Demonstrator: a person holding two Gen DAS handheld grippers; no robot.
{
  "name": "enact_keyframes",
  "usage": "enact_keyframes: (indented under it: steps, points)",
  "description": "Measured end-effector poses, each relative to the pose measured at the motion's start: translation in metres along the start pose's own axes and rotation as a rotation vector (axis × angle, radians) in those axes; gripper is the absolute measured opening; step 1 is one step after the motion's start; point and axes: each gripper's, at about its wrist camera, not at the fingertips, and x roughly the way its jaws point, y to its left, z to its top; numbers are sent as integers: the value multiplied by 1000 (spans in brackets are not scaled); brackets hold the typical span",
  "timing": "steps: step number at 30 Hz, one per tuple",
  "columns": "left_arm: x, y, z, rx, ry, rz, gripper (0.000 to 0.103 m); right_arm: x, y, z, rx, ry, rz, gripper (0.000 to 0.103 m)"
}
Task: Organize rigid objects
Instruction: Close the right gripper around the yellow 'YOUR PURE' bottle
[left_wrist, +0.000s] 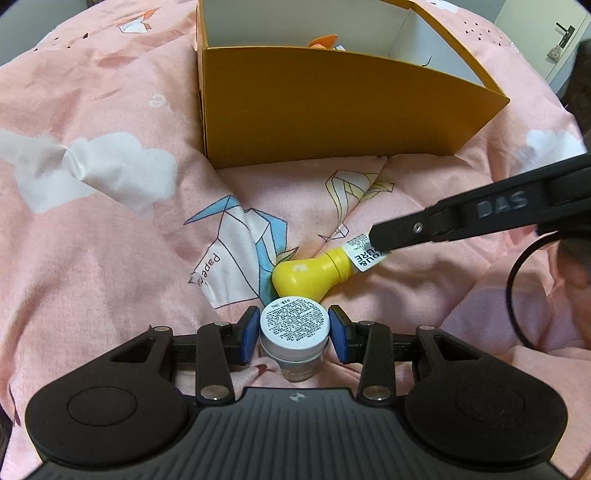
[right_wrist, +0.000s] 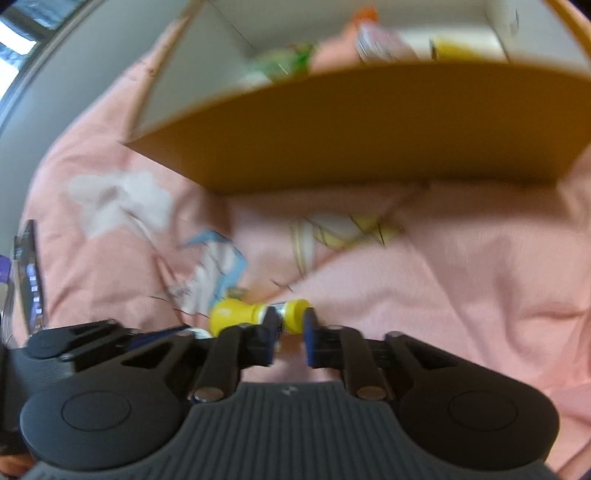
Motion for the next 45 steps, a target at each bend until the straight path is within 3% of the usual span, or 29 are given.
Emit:
enact_keyframes:
  steps: [7, 12, 20, 23, 27, 37, 42, 45]
  points:
    - [0, 1, 2, -12, -5, 2, 45, -6, 17, 0, -84, -29, 99, 10]
    - [-3, 5, 2, -21, -15, 5, 45, 6, 23, 3, -104, -15, 83, 25]
    - [-11, 10, 2, -29, -20, 35, 45, 28, 20, -5, -168, 132, -5, 27]
    - [-10, 13, 2, -38, -13, 41, 45, 28, 33, -8, -294, 126, -39, 32]
    - [-10, 14, 2, -44, -13, 40, 45, 30, 55, -12, -493, 112, -113, 32]
    - [-12, 16, 2, -55, -18, 33, 45, 47, 64, -2, -712, 189, -92, 37]
    - [-12, 16, 2, -57, -18, 33, 45, 49, 85, -10, -1002, 211, -141, 40]
    - [-11, 16, 2, -56, -18, 33, 45, 54, 93, -13, -1093, 220, -137, 39]
